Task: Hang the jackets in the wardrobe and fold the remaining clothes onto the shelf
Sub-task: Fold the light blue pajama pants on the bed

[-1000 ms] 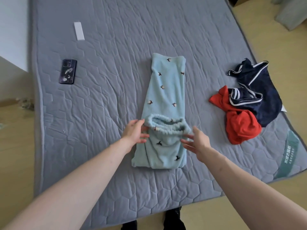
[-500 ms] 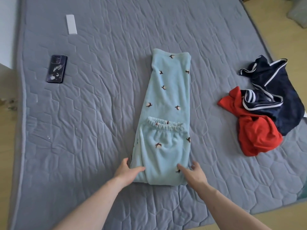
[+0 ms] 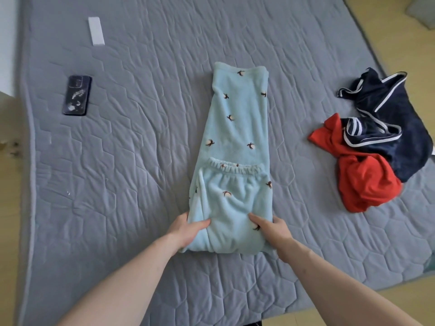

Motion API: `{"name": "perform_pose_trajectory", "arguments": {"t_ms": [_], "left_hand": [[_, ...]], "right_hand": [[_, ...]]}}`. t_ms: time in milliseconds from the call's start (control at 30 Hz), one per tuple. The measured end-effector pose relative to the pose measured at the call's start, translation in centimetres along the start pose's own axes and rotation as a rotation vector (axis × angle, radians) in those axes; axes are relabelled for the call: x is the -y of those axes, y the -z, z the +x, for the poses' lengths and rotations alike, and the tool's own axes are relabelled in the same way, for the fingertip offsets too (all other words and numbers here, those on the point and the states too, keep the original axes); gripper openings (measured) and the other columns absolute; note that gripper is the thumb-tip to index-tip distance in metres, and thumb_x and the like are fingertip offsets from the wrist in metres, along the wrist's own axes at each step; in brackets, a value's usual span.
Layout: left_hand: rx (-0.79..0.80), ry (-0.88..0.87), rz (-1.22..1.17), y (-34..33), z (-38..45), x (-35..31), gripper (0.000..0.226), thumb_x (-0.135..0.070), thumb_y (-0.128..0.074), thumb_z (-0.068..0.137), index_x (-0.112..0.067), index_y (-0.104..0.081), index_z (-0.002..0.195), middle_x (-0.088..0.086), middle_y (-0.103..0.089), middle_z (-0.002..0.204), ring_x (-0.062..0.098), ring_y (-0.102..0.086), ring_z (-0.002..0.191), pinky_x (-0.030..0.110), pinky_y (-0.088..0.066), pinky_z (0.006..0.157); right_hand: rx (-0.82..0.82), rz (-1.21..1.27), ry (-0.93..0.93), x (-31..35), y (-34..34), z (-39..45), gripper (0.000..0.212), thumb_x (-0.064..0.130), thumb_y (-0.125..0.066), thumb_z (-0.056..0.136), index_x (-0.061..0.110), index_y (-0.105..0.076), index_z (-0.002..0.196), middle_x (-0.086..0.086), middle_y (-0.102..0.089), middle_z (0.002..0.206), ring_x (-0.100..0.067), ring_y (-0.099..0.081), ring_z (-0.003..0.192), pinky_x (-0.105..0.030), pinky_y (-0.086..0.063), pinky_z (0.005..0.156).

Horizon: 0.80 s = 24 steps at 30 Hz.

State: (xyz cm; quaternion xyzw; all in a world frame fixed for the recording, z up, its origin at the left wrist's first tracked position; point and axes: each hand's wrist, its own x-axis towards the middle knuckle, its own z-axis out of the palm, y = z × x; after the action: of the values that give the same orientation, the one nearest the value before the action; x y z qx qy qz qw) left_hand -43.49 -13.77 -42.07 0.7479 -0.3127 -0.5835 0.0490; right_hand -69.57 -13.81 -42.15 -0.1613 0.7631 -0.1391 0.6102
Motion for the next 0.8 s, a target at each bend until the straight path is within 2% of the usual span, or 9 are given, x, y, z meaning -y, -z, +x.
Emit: {"name": "perform_pose_trajectory", "arguments": {"t_ms": [100,167,300,400,500,567,667,733,800], "left_hand": [[-0.015,-0.026,-0.028,0.1,-2.0,0.0,0.038,-0.045,-0.079,0.083,-0.031,-0.07,0.118,-0.013,-0.071,0.099,0.003,-0.066,0.085,0.019,-0.047,0.066],[-0.002,-0.016,-0.078,0.1,-3.7,0.6,0.039,-0.041,-0.08,0.085,-0.029,-0.069,0.12,-0.008,-0.073,0.106,0.012,-0.069,0.093,0.025,-0.05,0.075],[0.072,0.072,-0.097,0.1,-7.9,3.4,0.045,-0.039,-0.08,0.085,-0.023,-0.069,0.125,-0.004,-0.073,0.109,0.016,-0.069,0.096,0.028,-0.052,0.082],[0.172,0.192,-0.059,0.1,-11.6,6.3,0.059,-0.042,-0.081,0.084,-0.016,-0.063,0.133,-0.004,-0.071,0.109,0.015,-0.068,0.095,0.028,-0.052,0.078],[0.33,0.376,0.065,0.7,-15.1,8.8,0.078,-0.049,-0.081,0.081,-0.01,-0.048,0.14,0.003,-0.064,0.125,0.021,-0.065,0.108,0.034,-0.052,0.092],[0.44,0.458,0.164,1.0,-17.2,10.1,0.074,-0.051,-0.08,0.082,-0.012,-0.051,0.138,0.004,-0.068,0.124,0.024,-0.068,0.109,0.039,-0.055,0.097],[0.544,0.533,0.274,1.7,-19.6,10.7,0.059,-0.051,-0.077,0.084,-0.018,-0.058,0.129,0.004,-0.073,0.116,0.024,-0.07,0.106,0.038,-0.058,0.087],[0.567,0.53,0.326,2.1,-20.3,9.9,0.057,-0.051,-0.075,0.086,-0.018,-0.057,0.128,0.005,-0.072,0.116,0.026,-0.07,0.107,0.036,-0.058,0.081],[0.528,0.47,0.386,2.6,-20.0,8.2,0.067,-0.051,-0.074,0.086,-0.015,-0.051,0.138,0.007,-0.069,0.12,0.026,-0.07,0.107,0.035,-0.058,0.079]], "right_hand": [[0.028,0.02,0.004,-0.3,0.3,-1.5,0.026,0.039,-0.083,0.08,0.021,-0.072,0.096,0.006,-0.078,0.076,-0.016,-0.076,0.067,-0.027,-0.058,0.053],[0.055,0.029,-0.012,-1.2,0.5,-3.2,0.027,0.039,-0.083,0.08,0.023,-0.071,0.098,0.005,-0.079,0.08,-0.019,-0.077,0.073,-0.032,-0.061,0.059],[0.097,-0.024,-0.098,-4.1,1.3,-7.6,0.03,0.039,-0.084,0.079,0.024,-0.067,0.099,-0.001,-0.078,0.093,-0.026,-0.076,0.085,-0.038,-0.063,0.068],[0.147,-0.083,-0.236,-6.8,1.7,-11.7,0.045,0.038,-0.085,0.079,0.014,-0.066,0.112,-0.008,-0.075,0.105,-0.031,-0.074,0.093,-0.044,-0.063,0.081],[0.211,-0.177,-0.37,-9.2,2.1,-15.8,0.056,0.038,-0.086,0.078,0.01,-0.061,0.119,-0.012,-0.073,0.11,-0.034,-0.073,0.097,-0.049,-0.062,0.086],[0.256,-0.239,-0.44,-10.6,2.3,-18.0,0.058,0.037,-0.087,0.077,0.008,-0.062,0.12,-0.014,-0.073,0.11,-0.034,-0.074,0.095,-0.049,-0.063,0.082],[0.307,-0.315,-0.508,-11.4,2.5,-20.4,0.052,0.039,-0.088,0.074,0.011,-0.066,0.111,-0.013,-0.075,0.103,-0.03,-0.077,0.081,-0.041,-0.063,0.064],[0.329,-0.363,-0.526,-11.3,2.6,-21.1,0.05,0.044,-0.086,0.075,0.015,-0.066,0.11,-0.009,-0.076,0.095,-0.023,-0.076,0.066,-0.03,-0.058,0.054],[0.328,-0.393,-0.533,-10.3,2.7,-21.2,0.049,0.05,-0.082,0.077,0.017,-0.066,0.111,-0.005,-0.078,0.079,-0.02,-0.074,0.058,-0.024,-0.054,0.051]]}}
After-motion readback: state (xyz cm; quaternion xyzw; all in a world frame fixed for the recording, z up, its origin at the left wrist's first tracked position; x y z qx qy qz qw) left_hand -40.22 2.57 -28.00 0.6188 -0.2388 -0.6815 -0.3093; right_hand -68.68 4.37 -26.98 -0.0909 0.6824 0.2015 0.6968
